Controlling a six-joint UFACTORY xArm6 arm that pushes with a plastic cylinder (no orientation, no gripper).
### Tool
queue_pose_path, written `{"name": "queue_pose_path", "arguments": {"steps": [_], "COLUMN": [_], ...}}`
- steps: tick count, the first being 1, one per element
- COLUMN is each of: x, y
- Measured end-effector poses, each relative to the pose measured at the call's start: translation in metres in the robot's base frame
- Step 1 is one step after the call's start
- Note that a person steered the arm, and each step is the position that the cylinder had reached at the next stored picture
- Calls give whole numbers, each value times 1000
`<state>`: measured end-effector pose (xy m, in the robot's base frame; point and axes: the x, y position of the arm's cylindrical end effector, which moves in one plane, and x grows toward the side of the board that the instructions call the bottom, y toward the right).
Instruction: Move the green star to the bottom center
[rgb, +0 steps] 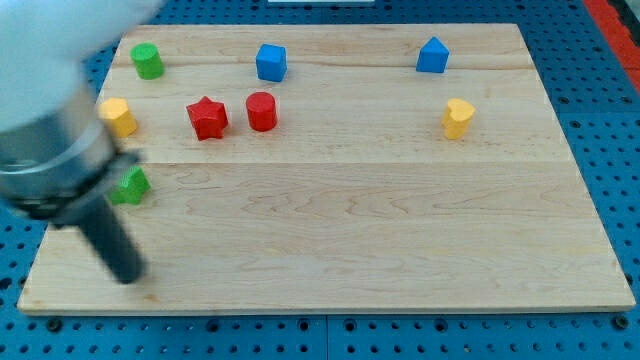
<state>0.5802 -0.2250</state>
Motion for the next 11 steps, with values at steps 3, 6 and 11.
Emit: {"name": "queue_pose_path", "arguments": {"steps": [3,6,11], "x": [-36,-112,-61], "y": [-79,21,225]}}
